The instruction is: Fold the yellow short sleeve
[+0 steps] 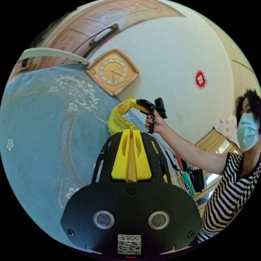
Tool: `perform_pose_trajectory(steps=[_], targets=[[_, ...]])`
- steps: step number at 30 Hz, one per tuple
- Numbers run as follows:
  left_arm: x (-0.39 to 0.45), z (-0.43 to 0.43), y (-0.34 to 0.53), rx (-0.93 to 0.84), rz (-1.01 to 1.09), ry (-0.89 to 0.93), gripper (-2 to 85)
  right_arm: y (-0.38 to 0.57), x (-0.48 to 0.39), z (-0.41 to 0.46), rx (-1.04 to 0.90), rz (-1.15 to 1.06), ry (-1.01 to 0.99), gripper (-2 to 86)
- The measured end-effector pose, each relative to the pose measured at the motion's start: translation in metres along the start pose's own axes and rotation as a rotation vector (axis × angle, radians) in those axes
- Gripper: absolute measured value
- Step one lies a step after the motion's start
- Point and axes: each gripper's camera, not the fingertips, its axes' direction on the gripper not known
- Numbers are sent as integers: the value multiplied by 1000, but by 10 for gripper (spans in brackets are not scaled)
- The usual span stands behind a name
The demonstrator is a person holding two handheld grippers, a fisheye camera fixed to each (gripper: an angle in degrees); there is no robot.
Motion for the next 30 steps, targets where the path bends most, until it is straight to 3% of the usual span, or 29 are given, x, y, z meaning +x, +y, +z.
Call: perform_pose_trajectory(steps=[3, 9, 17, 25, 30], targets=[[67, 46, 13, -196, 220, -111, 14, 24, 21, -28, 7, 34, -5, 20], [145, 144, 70, -506, 441, -304, 13, 70, 76, -71, 15, 219, -16, 42], [191, 197, 108, -533, 490, -403, 14, 62, 68, -69, -78, 170, 127, 91], [214, 232, 131, -547, 464, -398, 16, 39, 19, -48, -137, -92, 327, 82], [228, 249, 143, -537, 465, -405, 17, 42, 26, -44, -278, -76, 228, 53]])
